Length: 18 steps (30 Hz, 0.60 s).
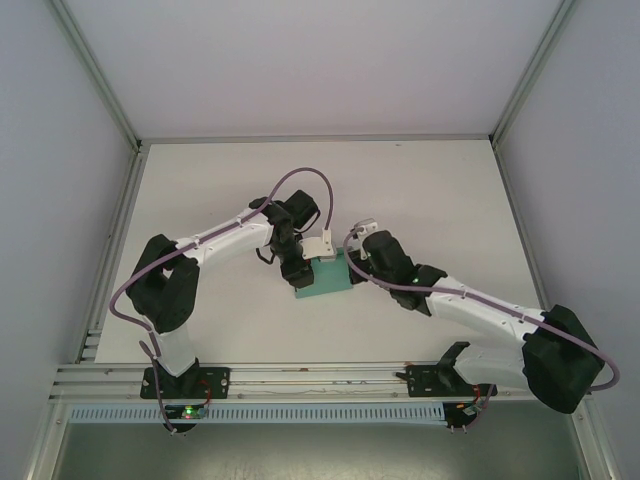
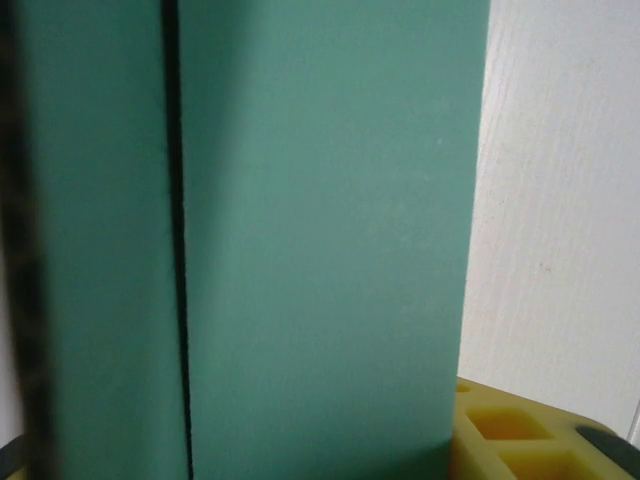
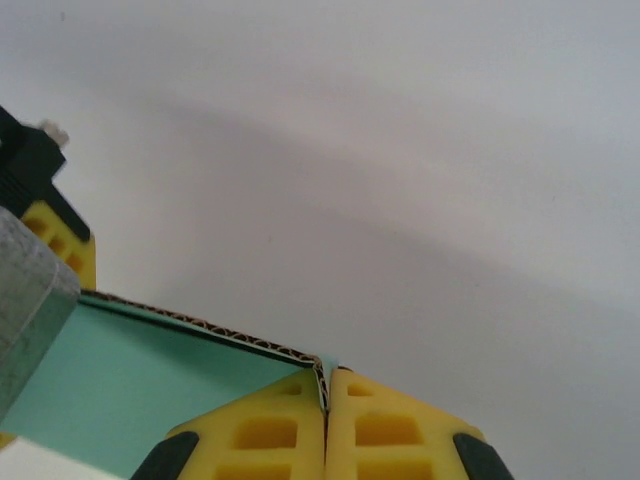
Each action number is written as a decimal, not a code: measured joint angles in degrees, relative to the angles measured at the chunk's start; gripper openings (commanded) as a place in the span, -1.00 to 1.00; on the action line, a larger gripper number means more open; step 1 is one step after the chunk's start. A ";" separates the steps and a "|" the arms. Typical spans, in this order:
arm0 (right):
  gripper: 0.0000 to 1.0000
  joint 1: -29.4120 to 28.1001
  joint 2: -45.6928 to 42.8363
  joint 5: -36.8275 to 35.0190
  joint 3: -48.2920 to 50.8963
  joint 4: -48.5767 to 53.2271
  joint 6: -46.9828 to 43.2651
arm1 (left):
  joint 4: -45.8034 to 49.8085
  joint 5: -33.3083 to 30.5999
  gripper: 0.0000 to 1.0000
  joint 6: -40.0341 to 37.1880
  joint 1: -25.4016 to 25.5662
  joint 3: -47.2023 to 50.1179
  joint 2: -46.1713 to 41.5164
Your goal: Assemble paper box
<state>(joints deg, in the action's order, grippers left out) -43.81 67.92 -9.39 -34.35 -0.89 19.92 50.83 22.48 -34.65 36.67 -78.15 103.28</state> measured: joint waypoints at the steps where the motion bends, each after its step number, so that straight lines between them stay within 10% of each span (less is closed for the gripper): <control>1: -1.00 -0.81 -0.35 -1.46 1.11 -1.73 0.39 | 0.02 0.04 -0.02 0.17 0.00 0.02 0.07; 18: -1.00 -7.43 -3.21 -13.33 13.70 -20.41 10.60 | -0.83 0.02 0.08 2.47 0.00 0.02 0.11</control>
<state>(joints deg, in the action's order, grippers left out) -51.24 64.71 -22.72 -20.64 -21.30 30.52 50.00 22.50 -32.18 36.67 -78.13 103.39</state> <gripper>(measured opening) 0.057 0.541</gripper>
